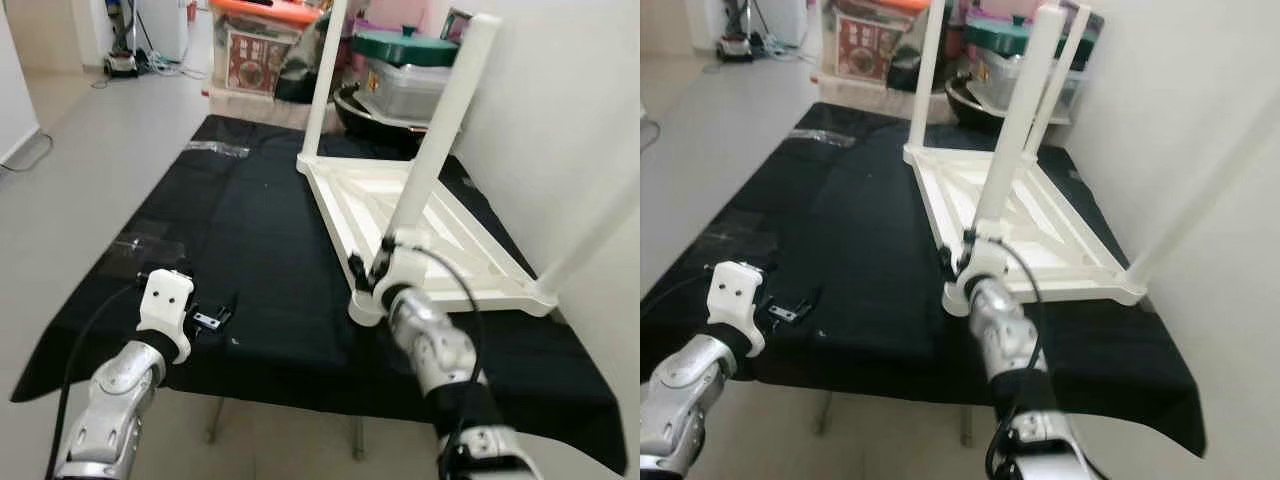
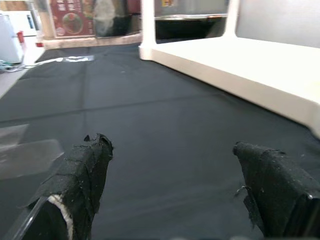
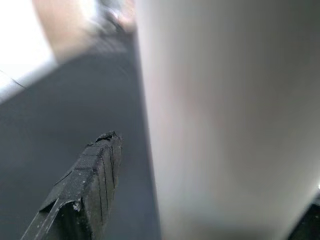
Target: Building children table
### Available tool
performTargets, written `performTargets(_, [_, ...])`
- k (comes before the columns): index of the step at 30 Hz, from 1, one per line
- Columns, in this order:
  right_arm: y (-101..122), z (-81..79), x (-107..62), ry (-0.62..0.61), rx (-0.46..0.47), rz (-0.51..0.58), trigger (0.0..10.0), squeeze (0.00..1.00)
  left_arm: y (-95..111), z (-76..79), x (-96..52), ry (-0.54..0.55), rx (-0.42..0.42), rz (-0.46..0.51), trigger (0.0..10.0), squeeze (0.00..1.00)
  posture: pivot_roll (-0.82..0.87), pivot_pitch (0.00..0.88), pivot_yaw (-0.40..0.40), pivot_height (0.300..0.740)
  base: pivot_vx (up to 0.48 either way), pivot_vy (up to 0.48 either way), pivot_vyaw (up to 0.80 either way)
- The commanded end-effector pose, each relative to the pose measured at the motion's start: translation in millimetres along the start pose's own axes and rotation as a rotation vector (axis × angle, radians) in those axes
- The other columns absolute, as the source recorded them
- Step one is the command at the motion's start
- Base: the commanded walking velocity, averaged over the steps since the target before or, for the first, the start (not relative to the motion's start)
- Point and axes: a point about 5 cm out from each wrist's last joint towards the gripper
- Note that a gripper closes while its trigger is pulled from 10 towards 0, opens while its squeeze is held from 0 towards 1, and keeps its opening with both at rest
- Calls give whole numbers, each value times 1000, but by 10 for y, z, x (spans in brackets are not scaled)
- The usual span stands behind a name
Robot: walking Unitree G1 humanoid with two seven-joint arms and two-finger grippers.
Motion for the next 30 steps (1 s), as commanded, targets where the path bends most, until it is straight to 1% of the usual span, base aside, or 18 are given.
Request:
performTargets(1, [126,-46,3,142,-35,70,10000,0,-20,54,16,-15,-18,3,10000,0,139,0,-213,740,0,0,0])
performTargets(2, [126,-46,3,142,-35,70,10000,0,-20,54,16,-15,-18,3,10000,0,139,0,-213,740,0,0,0])
performTargets(5, [163,-34,-6,317,-103,77,10000,0,-21,59,17,-15,-21,8,10000,0,143,0,-219,740,0,0,0])
performTargets(6, [163,-34,-6,317,-103,77,10000,0,-21,59,17,-15,-21,8,10000,0,143,0,-219,740,0,0,0])
performTargets(8, [83,-103,-11,507,-162,36,10000,0,-26,68,19,-13,-24,11,10000,0,153,0,-228,740,0,0,0])
performTargets(10, [42,-129,-15,572,-176,15,10000,0,-28,73,21,-13,-25,11,10000,0,159,0,-233,740,0,0,0])
performTargets(11, [-11,-189,-11,643,-192,-5,4118,0,-30,74,20,-12,-25,12,10000,0,161,0,-234,740,0,0,0])
performTargets(14, [-40,-224,-9,689,-200,-15,4118,0,-31,74,19,-12,-26,12,10000,0,161,0,-234,740,0,0,0])
performTargets(16, [-77,-357,-44,842,-218,-22,392,0,-36,73,19,-12,-26,12,10000,0,171,0,-241,740,0,0,0])
performTargets(18, [-78,-421,-54,892,-227,-15,941,0,-39,71,19,-12,-26,11,10000,0,169,0,-240,740,0,0,0])
performTargets(20, [-77,-481,-34,904,-219,-2,392,0,-41,67,21,-13,-27,12,10000,0,169,0,-240,740,0,0,0])
performTargets(23, [-120,-431,63,767,-225,-19,0,0,-43,67,24,-13,-28,12,10000,0,170,0,-240,740,0,0,0])
performTargets(25, [-197,-267,178,492,-231,-87,0,0,-44,68,24,-13,-29,14,10000,0,170,0,-240,740,0,0,0])
performTargets(26, [-197,-267,178,492,-231,-87,0,0,-44,68,24,-13,-29,14,10000,0,170,0,-240,740,0,0,0])
performTargets(27, [-252,-111,218,282,-216,-133,0,0,-45,67,22,-13,-29,15,10000,0,166,0,-237,740,0,0,0])
performTargets(28, [-252,-111,218,282,-216,-133,0,0,-45,67,22,-13,-29,15,10000,0,166,0,-237,740,0,0,0])
performTargets(29, [-332,154,203,-19,-162,-193,0,0,-46,64,18,-13,-30,15,10000,0,163,0,-233,740,0,0,0])
performTargets(30, [-417,355,134,-233,-113,-242,0,0,-48,63,15,-13,-30,16,10000,0,163,0,-233,740,0,0,0])
Point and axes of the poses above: a point about 5 cm out from each wrist's last joint towards the gripper, its own x axis pointing out of the wrist towards the gripper, its own y axis along the axis of the wrist's last joint, z = x × y, and after that the axes turned 3 degrees about -x, right-handed
